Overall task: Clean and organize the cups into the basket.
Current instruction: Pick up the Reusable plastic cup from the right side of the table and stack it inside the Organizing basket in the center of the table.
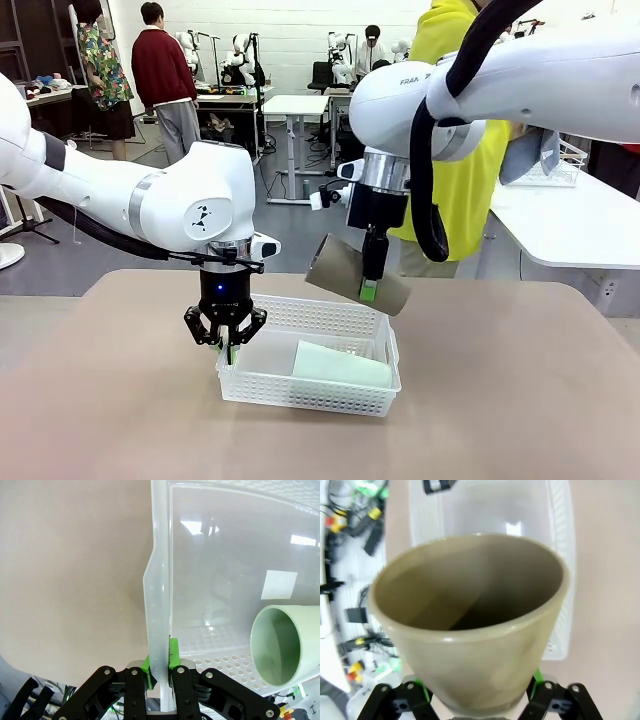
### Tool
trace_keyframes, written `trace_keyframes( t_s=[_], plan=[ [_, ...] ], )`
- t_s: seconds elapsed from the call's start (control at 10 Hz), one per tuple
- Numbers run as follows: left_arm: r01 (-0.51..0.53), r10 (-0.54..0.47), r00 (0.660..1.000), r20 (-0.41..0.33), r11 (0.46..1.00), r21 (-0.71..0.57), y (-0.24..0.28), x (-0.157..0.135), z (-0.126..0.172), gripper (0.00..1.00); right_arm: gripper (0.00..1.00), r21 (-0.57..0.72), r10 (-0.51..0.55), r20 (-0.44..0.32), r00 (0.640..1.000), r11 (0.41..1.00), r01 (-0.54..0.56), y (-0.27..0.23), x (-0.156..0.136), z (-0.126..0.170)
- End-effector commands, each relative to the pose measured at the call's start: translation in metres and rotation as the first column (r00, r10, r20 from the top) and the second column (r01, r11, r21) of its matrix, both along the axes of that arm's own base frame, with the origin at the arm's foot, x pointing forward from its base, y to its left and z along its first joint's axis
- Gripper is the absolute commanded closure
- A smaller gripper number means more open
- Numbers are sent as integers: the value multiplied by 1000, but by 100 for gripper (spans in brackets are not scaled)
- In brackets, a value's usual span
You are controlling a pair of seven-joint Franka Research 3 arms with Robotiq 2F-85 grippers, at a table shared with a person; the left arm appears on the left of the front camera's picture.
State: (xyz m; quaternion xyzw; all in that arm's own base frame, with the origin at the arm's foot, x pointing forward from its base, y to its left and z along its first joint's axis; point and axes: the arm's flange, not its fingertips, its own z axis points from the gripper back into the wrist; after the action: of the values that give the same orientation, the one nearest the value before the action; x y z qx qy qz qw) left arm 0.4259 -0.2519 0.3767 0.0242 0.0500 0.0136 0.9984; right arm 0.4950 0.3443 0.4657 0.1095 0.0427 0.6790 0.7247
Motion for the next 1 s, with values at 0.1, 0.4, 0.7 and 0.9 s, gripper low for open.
trace_keyframes(
  t_s=[0.1,0.4,0.7,0.9],
  plan=[
    [0,0,1000,8,1000,2,0,1,2,100,17,-68,-23,124,992,997,32,22,-14,-29],
    [0,0,1000,8,1000,2,0,1,2,100,17,-33,-7,164,986,999,13,26,-17,-50],
    [0,0,1000,8,1000,2,0,1,2,100,17,-46,7,131,991,999,-1,33,-8,-71],
    [0,0,1000,8,1000,2,0,1,2,100,17,-61,22,84,996,998,-17,40,-4,-93]
  ],
)
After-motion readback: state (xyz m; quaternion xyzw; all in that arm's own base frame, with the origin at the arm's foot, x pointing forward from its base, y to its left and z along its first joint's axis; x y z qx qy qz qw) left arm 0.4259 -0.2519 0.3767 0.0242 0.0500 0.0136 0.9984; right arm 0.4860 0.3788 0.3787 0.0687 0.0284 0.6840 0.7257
